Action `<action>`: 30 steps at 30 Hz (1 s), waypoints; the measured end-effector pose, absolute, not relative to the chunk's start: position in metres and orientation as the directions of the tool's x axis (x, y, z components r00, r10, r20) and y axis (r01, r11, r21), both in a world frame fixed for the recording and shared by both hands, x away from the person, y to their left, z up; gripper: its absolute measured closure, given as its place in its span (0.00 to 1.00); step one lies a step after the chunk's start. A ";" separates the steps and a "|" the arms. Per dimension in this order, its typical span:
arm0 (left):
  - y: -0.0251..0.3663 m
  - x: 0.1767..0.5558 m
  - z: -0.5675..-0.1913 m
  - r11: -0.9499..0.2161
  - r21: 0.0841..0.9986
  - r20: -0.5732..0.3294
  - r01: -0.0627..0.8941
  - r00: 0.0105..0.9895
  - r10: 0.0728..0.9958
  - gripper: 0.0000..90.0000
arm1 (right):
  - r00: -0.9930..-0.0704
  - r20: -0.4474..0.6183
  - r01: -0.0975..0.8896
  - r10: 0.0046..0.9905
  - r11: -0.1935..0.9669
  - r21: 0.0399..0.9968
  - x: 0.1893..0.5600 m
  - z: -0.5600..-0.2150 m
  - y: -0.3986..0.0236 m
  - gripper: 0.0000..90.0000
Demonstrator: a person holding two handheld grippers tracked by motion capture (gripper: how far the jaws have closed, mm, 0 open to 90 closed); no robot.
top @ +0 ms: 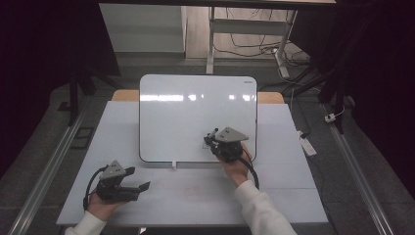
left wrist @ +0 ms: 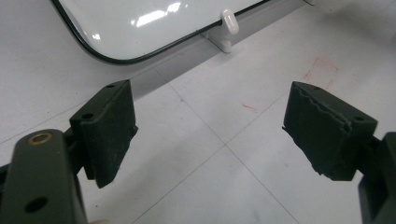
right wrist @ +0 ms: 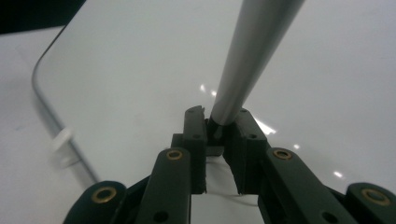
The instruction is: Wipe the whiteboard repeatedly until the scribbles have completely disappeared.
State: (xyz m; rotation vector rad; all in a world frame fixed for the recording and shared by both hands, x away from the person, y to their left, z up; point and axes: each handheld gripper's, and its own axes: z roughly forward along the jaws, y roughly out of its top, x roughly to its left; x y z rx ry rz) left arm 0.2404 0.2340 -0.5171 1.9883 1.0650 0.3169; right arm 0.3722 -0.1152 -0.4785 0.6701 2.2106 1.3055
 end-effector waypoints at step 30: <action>0.233 0.239 -0.516 -0.293 0.773 -0.150 0.563 0.611 0.777 0.19 | -0.771 -0.198 0.132 0.605 0.457 0.880 0.369 -0.481 -0.117 0.86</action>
